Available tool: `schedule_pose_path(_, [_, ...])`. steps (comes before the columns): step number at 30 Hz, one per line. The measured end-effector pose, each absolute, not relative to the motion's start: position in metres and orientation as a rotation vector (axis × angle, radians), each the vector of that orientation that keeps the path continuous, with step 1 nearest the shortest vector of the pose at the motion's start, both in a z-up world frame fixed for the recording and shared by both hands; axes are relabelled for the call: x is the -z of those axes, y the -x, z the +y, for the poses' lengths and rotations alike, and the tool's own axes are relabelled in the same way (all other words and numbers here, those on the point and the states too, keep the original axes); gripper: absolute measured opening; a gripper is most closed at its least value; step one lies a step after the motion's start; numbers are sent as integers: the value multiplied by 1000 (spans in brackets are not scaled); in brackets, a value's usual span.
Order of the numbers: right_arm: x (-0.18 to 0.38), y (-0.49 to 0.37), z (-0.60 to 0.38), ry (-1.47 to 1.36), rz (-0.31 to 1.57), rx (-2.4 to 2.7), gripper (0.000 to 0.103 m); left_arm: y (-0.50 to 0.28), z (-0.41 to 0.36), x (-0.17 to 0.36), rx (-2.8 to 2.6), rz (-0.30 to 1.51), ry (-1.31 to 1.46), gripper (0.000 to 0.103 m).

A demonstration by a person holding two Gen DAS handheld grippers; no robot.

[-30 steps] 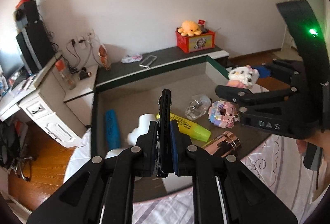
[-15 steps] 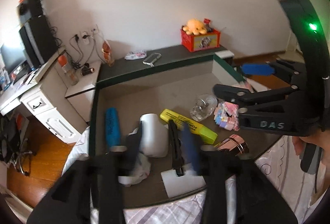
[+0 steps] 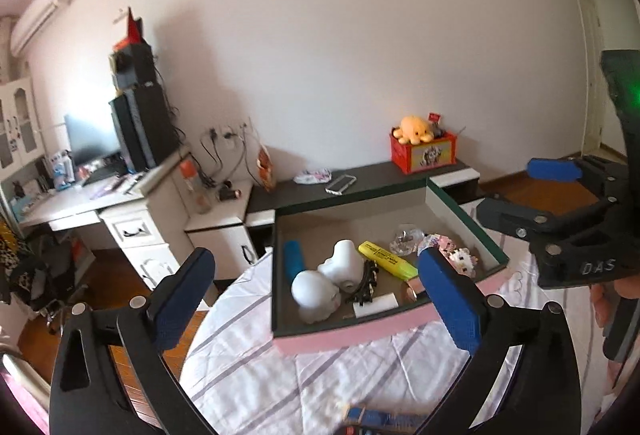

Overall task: Organize rigid objects
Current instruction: 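Withdraw both tools from the box back over the remote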

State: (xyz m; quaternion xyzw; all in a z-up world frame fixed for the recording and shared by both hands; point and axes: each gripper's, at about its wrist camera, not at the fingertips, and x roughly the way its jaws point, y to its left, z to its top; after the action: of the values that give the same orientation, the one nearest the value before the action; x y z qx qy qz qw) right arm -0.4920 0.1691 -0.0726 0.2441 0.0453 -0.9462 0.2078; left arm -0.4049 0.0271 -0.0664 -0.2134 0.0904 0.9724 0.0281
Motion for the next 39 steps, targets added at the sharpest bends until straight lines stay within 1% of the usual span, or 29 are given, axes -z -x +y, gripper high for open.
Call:
schedule_pose_path(6, [55,422,171,-554,131,2674,103,338,20,54,-3075,260,563,103])
schedule_pose_path(12, [49,359,169,-469,177,2744,103,274,6,51,-3139,150,493,103])
schedule_pose_path(18, [48,313,177,-444,91,2746,103,228,2,50,-3135,218,454,103])
schedule_pose_path(23, [46,290,180,-425,67,2760,103,209,2,49,-3123,244,470,103])
schedule_pose_path(27, [45,278,181,-423,71,2762,103,198,0,48,-3125,228,476,103])
schedule_pose_path(39, [58,271,185,-495,101,2776,103,198,3,57,-3113,267,548,103])
